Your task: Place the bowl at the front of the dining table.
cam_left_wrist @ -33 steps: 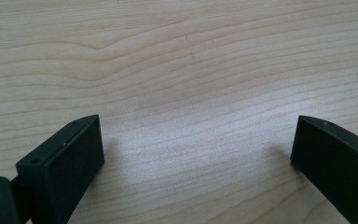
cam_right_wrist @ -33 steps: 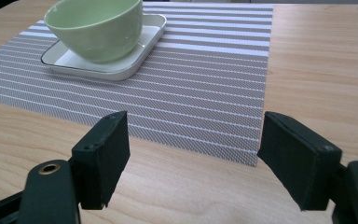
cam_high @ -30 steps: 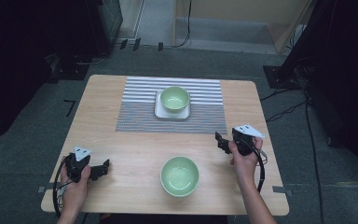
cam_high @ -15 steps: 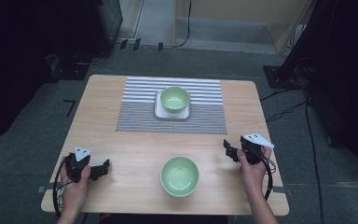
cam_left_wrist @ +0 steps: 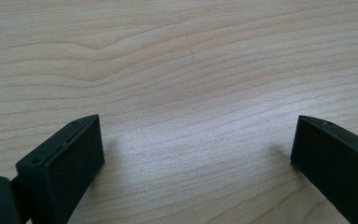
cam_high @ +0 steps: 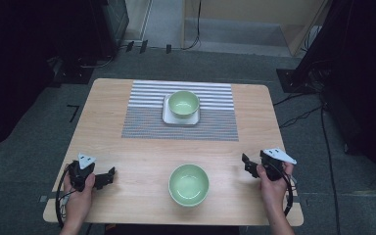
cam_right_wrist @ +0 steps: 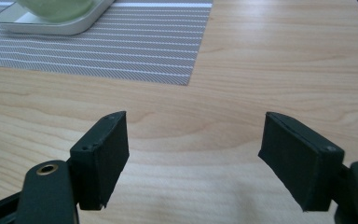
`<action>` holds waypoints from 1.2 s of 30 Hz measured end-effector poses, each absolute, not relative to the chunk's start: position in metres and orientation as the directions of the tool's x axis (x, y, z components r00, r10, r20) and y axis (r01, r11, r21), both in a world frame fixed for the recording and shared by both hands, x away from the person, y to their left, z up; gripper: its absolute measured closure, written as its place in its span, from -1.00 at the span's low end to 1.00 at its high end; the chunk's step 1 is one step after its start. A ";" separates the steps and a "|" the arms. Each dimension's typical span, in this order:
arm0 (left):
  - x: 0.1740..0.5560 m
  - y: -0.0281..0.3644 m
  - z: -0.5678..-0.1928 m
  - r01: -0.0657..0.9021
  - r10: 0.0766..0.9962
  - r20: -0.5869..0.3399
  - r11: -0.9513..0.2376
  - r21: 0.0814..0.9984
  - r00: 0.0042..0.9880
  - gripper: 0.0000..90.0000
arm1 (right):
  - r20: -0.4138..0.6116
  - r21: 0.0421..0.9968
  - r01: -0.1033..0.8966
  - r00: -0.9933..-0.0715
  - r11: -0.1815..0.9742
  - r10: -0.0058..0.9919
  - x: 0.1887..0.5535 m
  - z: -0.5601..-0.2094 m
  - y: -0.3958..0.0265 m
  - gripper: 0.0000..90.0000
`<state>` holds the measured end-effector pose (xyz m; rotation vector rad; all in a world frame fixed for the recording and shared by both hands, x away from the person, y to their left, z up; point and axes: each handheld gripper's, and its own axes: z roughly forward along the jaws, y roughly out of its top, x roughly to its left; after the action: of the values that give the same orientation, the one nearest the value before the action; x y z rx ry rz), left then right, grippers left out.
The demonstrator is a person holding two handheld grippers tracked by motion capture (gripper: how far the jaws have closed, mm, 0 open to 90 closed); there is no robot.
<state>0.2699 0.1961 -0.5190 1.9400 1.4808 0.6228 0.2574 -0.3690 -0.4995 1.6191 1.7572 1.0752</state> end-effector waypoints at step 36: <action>0.270 0.196 -0.519 0.676 0.965 0.002 -0.186 0.713 0.263 -0.95 | 0.140 0.769 0.634 -0.042 -0.082 0.989 0.198 -0.523 -0.425 -0.49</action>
<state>0.2699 0.1961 -0.5190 1.9398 1.4809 0.6228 0.1979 -0.4252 -0.5226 1.7547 1.7116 0.9622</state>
